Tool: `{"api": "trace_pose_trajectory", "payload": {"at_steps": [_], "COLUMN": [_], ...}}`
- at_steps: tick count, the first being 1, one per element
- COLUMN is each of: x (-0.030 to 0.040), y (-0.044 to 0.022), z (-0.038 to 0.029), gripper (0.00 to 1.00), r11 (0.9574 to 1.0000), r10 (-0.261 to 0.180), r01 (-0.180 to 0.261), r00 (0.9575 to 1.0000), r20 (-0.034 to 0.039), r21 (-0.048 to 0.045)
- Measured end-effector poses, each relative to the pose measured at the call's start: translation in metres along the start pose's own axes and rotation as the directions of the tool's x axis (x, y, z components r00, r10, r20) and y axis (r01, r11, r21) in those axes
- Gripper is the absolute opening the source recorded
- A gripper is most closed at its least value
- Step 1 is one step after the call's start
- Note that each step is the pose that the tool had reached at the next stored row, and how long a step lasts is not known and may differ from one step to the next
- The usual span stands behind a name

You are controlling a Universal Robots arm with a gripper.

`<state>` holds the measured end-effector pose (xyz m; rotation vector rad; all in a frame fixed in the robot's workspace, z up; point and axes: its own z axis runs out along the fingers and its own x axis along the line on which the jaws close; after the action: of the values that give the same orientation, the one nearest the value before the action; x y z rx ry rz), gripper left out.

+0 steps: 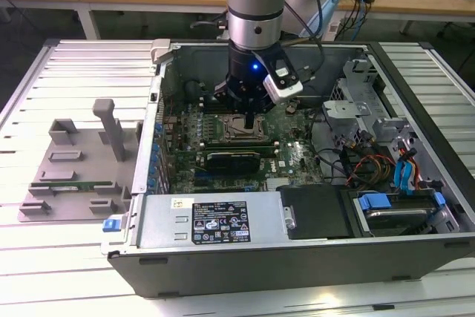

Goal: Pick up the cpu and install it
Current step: 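Install the second cpu locking lever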

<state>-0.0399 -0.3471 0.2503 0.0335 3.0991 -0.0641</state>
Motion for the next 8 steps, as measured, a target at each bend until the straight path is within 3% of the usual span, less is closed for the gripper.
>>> {"api": "trace_pose_trajectory", "payload": {"at_steps": [8], "x": [0.008], "y": [-0.0009], "z": [0.0005], "gripper": [0.11], "r11": [1.0], "r10": [0.0], "r01": [0.0], "r00": [1.0], "r20": [0.0003], "r21": [0.0]}}
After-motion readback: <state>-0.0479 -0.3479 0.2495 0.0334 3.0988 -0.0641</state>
